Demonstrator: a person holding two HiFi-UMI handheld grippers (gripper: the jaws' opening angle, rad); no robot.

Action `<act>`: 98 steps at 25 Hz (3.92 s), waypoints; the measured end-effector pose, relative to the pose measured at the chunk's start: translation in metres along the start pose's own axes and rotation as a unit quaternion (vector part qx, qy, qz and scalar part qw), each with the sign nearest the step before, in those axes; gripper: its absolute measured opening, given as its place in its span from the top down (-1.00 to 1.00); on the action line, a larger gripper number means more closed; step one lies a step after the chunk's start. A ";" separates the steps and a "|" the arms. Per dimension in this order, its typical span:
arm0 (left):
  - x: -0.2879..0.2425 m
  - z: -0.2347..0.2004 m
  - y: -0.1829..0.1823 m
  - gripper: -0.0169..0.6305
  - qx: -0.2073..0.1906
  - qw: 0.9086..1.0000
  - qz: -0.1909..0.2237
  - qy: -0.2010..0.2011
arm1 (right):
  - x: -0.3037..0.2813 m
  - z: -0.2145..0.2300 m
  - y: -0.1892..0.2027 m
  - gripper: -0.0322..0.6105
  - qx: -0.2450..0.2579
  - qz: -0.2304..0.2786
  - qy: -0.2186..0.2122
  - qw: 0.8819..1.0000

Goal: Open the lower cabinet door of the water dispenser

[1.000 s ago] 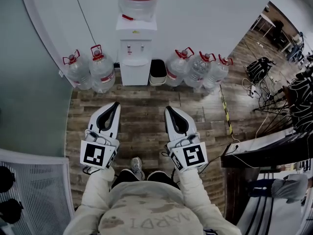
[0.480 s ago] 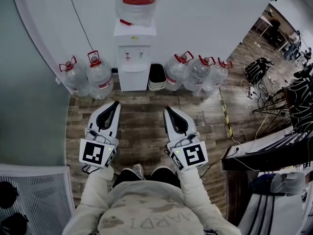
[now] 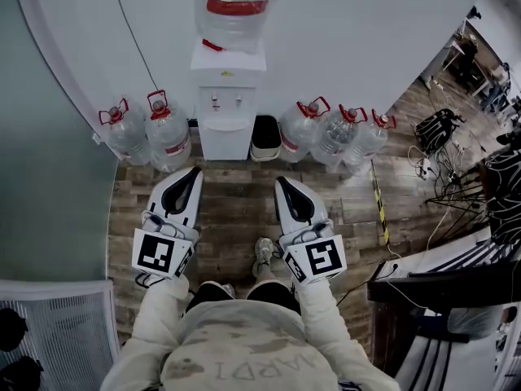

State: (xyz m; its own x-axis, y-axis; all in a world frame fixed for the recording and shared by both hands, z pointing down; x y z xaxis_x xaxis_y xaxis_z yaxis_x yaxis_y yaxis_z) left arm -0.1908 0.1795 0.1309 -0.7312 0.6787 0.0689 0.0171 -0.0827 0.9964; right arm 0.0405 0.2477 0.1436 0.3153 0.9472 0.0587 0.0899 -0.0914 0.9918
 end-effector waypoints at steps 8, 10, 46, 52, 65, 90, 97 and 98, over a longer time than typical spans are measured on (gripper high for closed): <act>-0.083 -0.021 0.001 0.95 0.000 0.999 0.009 -0.043 | -0.067 0.077 0.008 0.87 0.007 0.002 -0.040 0.999; -0.105 -0.023 0.001 0.95 0.001 0.998 0.011 -0.054 | -0.082 0.099 0.010 0.87 0.009 0.003 -0.051 0.999; -0.260 -0.105 0.133 0.95 0.046 0.989 -0.055 -0.130 | -0.294 0.223 0.220 0.79 -0.076 -0.151 -0.139 0.976; -0.267 -0.124 0.196 0.95 0.054 0.989 -0.079 -0.111 | -0.319 0.215 0.310 0.57 -0.097 -0.205 -0.140 0.964; -0.272 -0.141 0.336 0.95 0.033 0.991 -0.105 -0.074 | -0.353 0.198 0.510 0.45 -0.099 -0.263 -0.157 0.947; -0.269 -0.152 0.504 0.95 0.024 0.992 -0.105 -0.066 | -0.430 0.225 0.720 -0.11 -0.084 -0.313 -0.082 0.943; -0.271 -0.167 0.515 0.95 0.006 0.992 -0.108 -0.071 | -0.468 0.227 0.737 -0.15 -0.077 -0.309 -0.091 0.943; -0.270 -0.169 0.516 0.95 0.006 0.991 -0.109 -0.074 | -0.472 0.228 0.738 -0.15 -0.079 -0.308 -0.089 0.944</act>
State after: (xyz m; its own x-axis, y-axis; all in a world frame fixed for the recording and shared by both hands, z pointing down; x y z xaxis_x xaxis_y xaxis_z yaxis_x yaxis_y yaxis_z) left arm -0.1001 -0.1701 0.6187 -0.6108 0.7788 -0.1428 -0.1217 0.0859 0.9888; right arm 0.1731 -0.3366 0.8215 0.4047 0.7372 -0.5411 0.1708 0.5203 0.8367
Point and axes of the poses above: the fingertips, and each gripper's own axes: x backward along the fingers, z to its right, y out of its underside, the point moved 9 cm from there along x, backward along the fingers, and after that the axes turned 4 degrees about x, right-handed, at the moved point
